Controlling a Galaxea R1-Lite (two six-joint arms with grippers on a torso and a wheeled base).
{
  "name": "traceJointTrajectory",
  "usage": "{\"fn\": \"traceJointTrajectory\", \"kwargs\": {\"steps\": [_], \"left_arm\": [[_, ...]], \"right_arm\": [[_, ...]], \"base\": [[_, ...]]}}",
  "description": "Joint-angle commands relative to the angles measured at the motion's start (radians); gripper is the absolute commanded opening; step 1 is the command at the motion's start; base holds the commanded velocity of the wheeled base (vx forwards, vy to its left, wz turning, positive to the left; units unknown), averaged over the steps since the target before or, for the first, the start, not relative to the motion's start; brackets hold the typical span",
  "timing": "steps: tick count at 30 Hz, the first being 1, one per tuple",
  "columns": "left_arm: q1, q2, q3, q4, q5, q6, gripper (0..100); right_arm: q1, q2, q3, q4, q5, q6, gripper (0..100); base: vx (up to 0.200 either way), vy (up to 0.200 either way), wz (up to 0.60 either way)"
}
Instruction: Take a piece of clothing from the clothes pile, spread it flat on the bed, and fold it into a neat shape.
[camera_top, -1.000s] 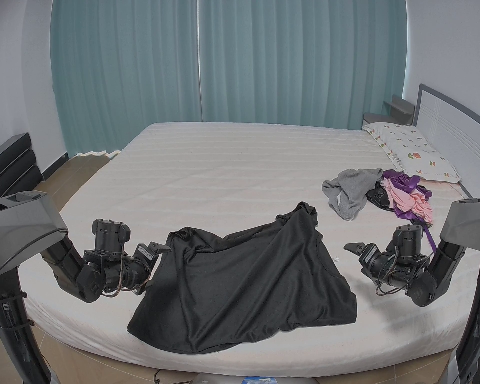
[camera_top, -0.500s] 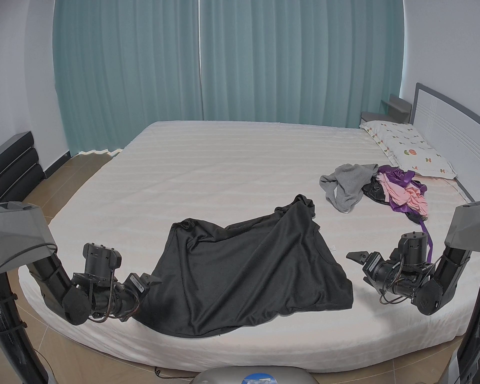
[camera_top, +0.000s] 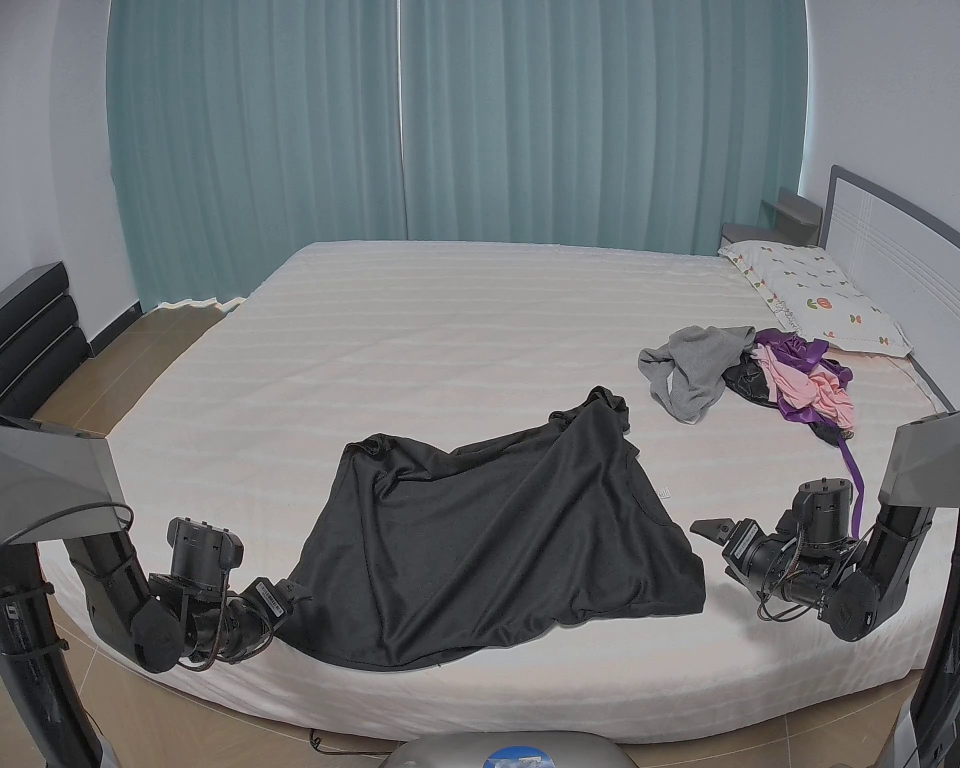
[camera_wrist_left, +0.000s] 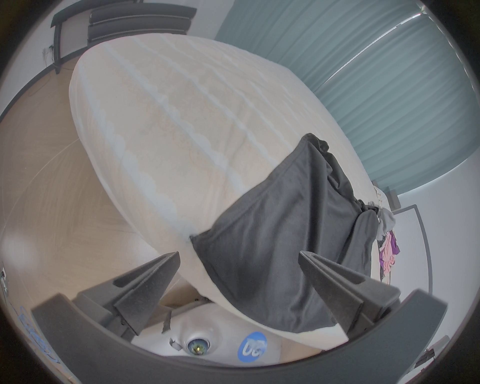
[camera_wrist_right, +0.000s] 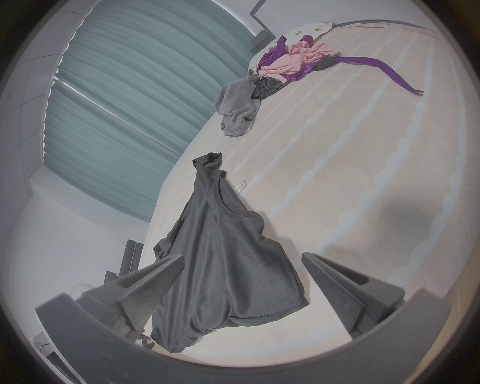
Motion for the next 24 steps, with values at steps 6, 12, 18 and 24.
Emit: {"fn": "traceJointTrajectory", "kwargs": {"steps": [6, 12, 18, 24], "left_arm": [[0.004, 0.120, -0.004, -0.106, 0.047, 0.046, 100], [0.002, 0.130, -0.024, -0.112, 0.047, 0.053, 0], [0.004, 0.126, -0.007, -0.112, 0.061, 0.062, 0], [0.005, 0.113, -0.004, -0.112, 0.111, 0.070, 0]], "right_arm": [[0.010, 0.012, 0.001, -0.001, 0.003, -0.001, 100], [0.011, 0.015, 0.000, 0.001, 0.005, -0.001, 100], [0.011, 0.031, 0.009, 0.012, 0.006, -0.041, 100], [0.007, 0.084, 0.007, 0.001, 0.006, -0.074, 100]], "base": [[0.000, 0.000, 0.00], [0.000, 0.000, 0.00], [0.000, 0.000, 0.00], [0.000, 0.000, 0.00]]}}
